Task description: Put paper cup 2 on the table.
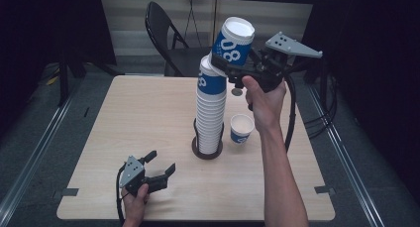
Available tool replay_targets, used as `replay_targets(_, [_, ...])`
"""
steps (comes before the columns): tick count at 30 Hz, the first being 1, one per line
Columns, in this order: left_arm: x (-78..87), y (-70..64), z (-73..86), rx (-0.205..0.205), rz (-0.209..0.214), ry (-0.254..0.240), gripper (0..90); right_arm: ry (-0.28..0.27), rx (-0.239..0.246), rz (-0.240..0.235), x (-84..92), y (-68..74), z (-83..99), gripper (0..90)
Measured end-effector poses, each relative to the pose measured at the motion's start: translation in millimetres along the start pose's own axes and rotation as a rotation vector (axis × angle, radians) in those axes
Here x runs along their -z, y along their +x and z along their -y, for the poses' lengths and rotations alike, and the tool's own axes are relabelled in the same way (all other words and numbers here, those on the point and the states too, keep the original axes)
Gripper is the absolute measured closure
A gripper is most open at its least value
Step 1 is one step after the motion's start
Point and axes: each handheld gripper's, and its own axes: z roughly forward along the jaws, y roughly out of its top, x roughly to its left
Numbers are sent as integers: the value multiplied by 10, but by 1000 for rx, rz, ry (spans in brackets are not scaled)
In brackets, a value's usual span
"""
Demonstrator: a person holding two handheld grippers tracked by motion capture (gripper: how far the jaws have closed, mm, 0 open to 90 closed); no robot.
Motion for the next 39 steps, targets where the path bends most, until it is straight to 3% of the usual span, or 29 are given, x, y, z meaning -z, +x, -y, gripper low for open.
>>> replay_targets(18, [8,-16,3,-13,-13,-5,163,-3,-31,41,393,-50,95,217])
replay_targets(28, [7,-16,3,-17,-5,-5,160,-12,-67,43,555,-29,300,216])
replay_targets(37, [10,-12,4,-12,1,-8,171,27,-112,54,627,-69,584,217])
replay_targets(39, [12,-15,7,-9,-14,-17,167,31,-118,55,639,-62,657,216])
